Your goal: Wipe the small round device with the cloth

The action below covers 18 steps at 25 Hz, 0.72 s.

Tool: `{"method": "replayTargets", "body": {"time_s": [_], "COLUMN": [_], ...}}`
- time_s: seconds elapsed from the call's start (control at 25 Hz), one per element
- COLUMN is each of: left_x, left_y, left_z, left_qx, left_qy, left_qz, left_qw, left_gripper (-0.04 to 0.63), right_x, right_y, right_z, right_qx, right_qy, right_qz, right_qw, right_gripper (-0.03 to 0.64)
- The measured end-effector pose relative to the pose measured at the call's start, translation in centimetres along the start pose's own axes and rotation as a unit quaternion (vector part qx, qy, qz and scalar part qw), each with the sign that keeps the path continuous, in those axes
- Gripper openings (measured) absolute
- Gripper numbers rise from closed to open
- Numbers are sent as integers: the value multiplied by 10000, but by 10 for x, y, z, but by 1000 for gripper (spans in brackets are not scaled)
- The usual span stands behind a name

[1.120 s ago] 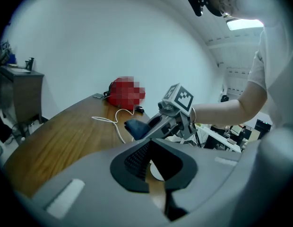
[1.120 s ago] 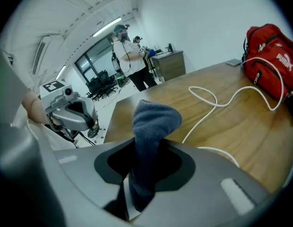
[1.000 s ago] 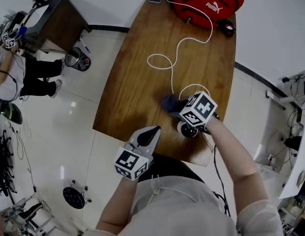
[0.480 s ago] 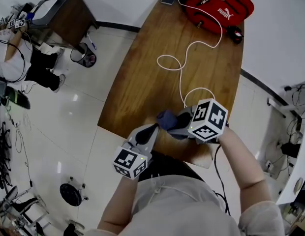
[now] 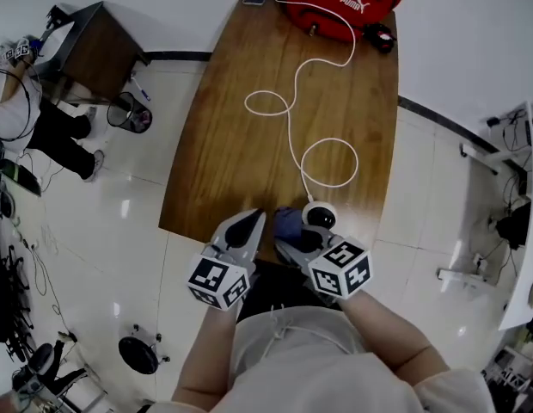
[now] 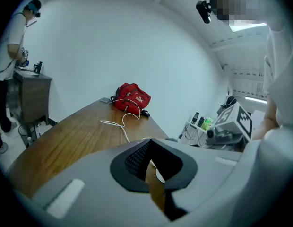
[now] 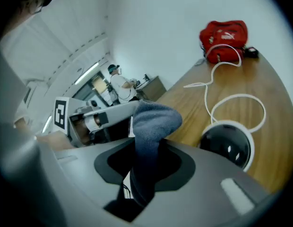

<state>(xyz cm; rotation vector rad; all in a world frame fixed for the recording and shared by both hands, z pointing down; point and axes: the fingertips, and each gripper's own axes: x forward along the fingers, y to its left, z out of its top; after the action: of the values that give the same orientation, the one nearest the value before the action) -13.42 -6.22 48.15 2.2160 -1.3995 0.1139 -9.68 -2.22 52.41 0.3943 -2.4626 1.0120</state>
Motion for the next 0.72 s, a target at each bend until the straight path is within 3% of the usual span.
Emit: {"method": "replayTargets", "body": {"time_s": [0.12, 0.2, 0.52, 0.72], "left_x": [2, 4, 7, 0], "left_y": [-11, -21, -40, -41], "left_z": [-11, -18, -39, -54], "left_qx": [-10, -8, 44, 74], "left_qy": [95, 142, 175, 195], "left_qz": [-81, -202, -380, -258], "left_qw": [9999, 9997, 9991, 9994], "left_gripper": [6, 6, 6, 6], "right_x": [-1, -2, -3, -11], "right_y": [-19, -25, -60, -59], "right_z": [-22, -32, -73, -103], "right_qx": [1062, 1350, 1102, 1309], "right_qy": [-244, -169, 376, 774], "right_qz": [-50, 25, -564, -534], "right_qw": [9940, 9907, 9916, 9869], "right_gripper": [112, 112, 112, 112]}}
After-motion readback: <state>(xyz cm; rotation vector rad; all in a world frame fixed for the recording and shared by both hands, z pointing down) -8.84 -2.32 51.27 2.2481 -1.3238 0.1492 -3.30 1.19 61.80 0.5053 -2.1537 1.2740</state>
